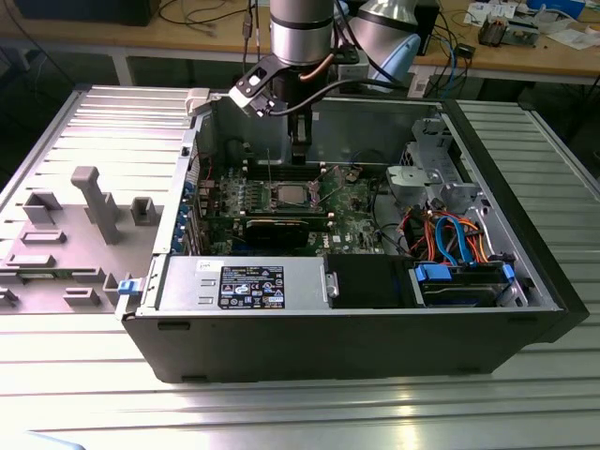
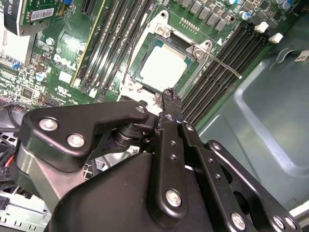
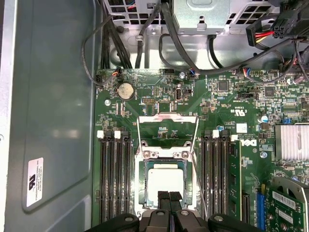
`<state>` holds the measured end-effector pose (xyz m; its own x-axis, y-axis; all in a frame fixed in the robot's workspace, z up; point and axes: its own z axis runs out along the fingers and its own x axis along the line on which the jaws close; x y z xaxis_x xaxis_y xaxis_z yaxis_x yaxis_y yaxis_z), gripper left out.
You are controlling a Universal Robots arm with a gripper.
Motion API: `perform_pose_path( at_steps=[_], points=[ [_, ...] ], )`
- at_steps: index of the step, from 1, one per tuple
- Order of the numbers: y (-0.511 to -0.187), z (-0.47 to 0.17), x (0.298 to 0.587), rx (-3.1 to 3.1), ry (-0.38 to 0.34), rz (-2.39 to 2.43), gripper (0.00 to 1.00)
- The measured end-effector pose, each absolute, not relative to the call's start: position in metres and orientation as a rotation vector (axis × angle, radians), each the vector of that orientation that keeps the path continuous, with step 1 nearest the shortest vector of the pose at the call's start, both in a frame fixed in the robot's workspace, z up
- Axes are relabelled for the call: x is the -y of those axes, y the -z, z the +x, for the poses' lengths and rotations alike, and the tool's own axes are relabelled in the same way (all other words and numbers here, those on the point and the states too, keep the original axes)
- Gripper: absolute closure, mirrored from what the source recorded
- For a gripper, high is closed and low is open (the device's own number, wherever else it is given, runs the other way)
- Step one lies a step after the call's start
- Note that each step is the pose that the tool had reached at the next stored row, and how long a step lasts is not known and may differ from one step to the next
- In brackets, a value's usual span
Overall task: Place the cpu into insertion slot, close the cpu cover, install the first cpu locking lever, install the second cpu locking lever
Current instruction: 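Close the cpu cover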
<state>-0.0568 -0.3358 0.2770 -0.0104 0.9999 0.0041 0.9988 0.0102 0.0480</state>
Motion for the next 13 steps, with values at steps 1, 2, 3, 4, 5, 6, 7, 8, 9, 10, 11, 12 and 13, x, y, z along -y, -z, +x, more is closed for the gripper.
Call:
perform_pose_path(
  at_steps=[1,2,3,4,5,6,7,8,9,10,11,12,13],
  points=[
    [-0.2772,-0.0568,0.3358,-2.210,-0.058,2.188,0.89],
    [-0.2780,-0.0568,0.3358,-2.210,-0.058,2.188,0.89],
    [-0.2785,-0.0568,0.3358,-2.210,-0.058,2.188,0.89],
    [-0.2788,-0.0568,0.3358,-2.210,-0.058,2.188,0.89],
    [-0.2792,-0.0568,0.3358,-2.210,-0.057,2.188,0.89],
    [-0.2799,-0.0568,0.3358,-2.210,-0.058,2.188,0.89],
    [-0.2805,-0.0568,0.3358,-2.210,-0.058,2.188,0.89],
    [-0.2808,-0.0568,0.3358,-2.210,-0.058,2.188,0.89],
    [-0.2814,-0.0568,0.3358,-2.210,-0.058,2.188,0.89],
    [-0.2821,-0.0568,0.3358,-2.210,-0.058,2.188,0.89],
    [-0.2825,-0.0568,0.3358,-2.210,-0.058,2.188,0.89],
    [-0.2829,-0.0568,0.3358,-2.210,-0.058,2.188,0.89],
    [-0.2833,-0.0568,0.3358,-2.210,-0.058,2.188,0.89]
  ],
)
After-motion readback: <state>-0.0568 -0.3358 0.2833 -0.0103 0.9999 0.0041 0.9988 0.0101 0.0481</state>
